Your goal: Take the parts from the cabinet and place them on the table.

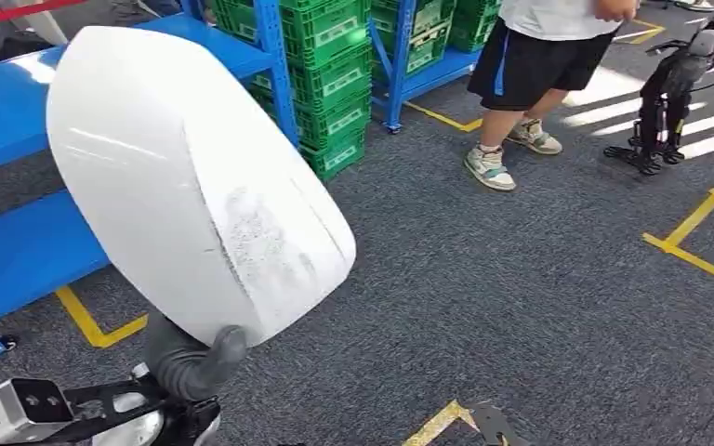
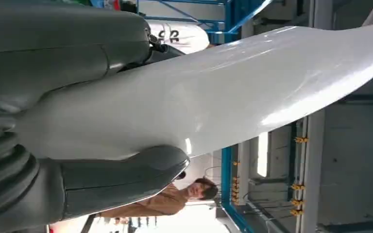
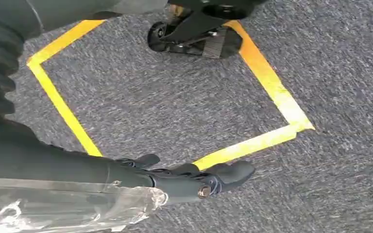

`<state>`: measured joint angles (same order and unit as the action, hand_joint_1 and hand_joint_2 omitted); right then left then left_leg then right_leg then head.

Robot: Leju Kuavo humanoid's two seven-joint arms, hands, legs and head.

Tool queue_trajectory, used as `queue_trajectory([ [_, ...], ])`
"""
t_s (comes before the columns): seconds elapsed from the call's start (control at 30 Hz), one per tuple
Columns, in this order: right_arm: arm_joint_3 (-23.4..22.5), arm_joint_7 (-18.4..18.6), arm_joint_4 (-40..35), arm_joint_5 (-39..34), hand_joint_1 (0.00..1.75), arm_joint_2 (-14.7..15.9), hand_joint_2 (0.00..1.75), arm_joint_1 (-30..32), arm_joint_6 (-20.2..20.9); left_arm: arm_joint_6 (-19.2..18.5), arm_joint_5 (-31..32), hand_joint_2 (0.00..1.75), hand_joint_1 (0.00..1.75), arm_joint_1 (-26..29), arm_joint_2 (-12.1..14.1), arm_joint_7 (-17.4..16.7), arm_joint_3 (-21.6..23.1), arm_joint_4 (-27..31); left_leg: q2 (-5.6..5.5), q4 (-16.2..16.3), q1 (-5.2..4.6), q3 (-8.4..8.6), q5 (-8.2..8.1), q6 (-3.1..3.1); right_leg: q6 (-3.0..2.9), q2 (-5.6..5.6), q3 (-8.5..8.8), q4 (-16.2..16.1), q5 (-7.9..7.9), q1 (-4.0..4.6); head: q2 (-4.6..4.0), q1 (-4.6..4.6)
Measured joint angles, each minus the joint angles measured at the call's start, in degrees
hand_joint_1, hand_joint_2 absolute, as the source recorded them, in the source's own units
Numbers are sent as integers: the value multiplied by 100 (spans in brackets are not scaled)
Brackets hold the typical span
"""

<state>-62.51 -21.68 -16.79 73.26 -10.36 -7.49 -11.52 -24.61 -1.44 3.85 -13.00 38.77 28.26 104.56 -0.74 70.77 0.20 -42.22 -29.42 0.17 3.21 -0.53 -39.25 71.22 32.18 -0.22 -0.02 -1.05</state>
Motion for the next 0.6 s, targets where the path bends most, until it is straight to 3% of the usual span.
queue_trajectory([
  [0.1, 4, -4, 0, 4, 0, 4, 175, 12, 4, -4, -37, 175, 175, -1, 0, 20, -2, 0, 2, -311, 6, 98, 196, -121, -86, -6, 32, -218, -165, 5, 2, -7],
  [0.13, 4, -11, 0, -2, 0, 4, 175, 12, 4, -4, -44, 175, 175, -1, 2, 22, -4, 4, 2, -362, -7, 123, 219, -155, -122, 1, 93, -370, -259, -54, 2, -9],
  [0.17, 9, -28, 0, 9, 0, 4, 175, 9, 13, -7, -57, 175, 175, -2, 9, 24, -9, 7, 10, -332, -8, 129, 164, -195, -158, 3, 136, -483, -320, -54, 2, -15],
  [0.2, 18, -44, 0, 9, 0, 4, 175, 9, 20, -13, -68, 175, 175, -2, 11, 26, -9, 7, 11, -161, -5, 70, -5, -228, -195, 9, 177, -571, -374, -59, 2, -33],
  [0.27, 26, -61, 0, 11, 0, 4, 175, 11, 31, -41, -76, 175, 175, -4, 13, 26, -4, 7, 11, 476, 0, -194, -367, -267, -202, 15, 203, -683, -447, -67, 2, -28],
  [0.3, 26, -61, 0, 11, 0, 7, 175, 12, 33, -55, -81, 175, 175, -4, 15, 24, -4, 7, 11, 706, 1, -291, -447, -280, -201, 21, 202, -705, -469, -73, 2, -24],
  [0.33, 26, -63, 0, 4, 0, 9, 175, 15, 31, -66, -107, 175, 175, -4, 15, -37, -4, 7, 11, 738, 2, -284, -403, -282, -208, 23, 200, -713, -483, -76, 2, -24],
  [0.37, 24, -70, 0, -9, 0, 9, 175, 19, 31, -64, -129, 175, 175, -4, 15, -113, -4, 2, 12, 570, 7, -167, -248, -282, -204, 23, 200, -714, -486, -82, 2, -26],
  [0.43, 24, -87, 0, -13, 0, 7, 175, 21, 31, -59, -144, 175, 175, -7, 13, -173, -4, -4, 20, -261, 26, 335, 160, -287, -186, 19, 204, -713, -496, -99, 2, -24],
  [0.47, 24, -90, 0, -18, 0, 9, 175, 21, 28, -55, -146, 175, 175, -8, 15, -173, -4, -4, 41, -630, 41, 563, 220, -297, -153, 9, 205, -704, -498, -89, 2, -28],
  [0.5, 24, -94, 0, -24, 0, 18, 175, 23, 24, -52, -146, 175, 175, -14, 9, -184, 0, -11, 36, -819, 34, 620, 149, -269, -114, 0, 168, -656, -482, -35, 2, -39],
  [0.53, 24, -100, 0, -26, 0, 17, 175, 31, 15, -50, -153, 175, 175, -13, 9, -186, 2, -13, 14, -801, 36, 608, 177, -189, -90, -2, 178, -716, -507, -33, 2, 6],
  [0.6, 24, -103, 0, -26, 0, 17, 175, 43, 15, -46, -159, 175, 175, -15, 9, -188, 2, -15, 12, -815, 31, 598, 208, -130, -30, -2, 216, -796, -556, -33, 2, 0],
])
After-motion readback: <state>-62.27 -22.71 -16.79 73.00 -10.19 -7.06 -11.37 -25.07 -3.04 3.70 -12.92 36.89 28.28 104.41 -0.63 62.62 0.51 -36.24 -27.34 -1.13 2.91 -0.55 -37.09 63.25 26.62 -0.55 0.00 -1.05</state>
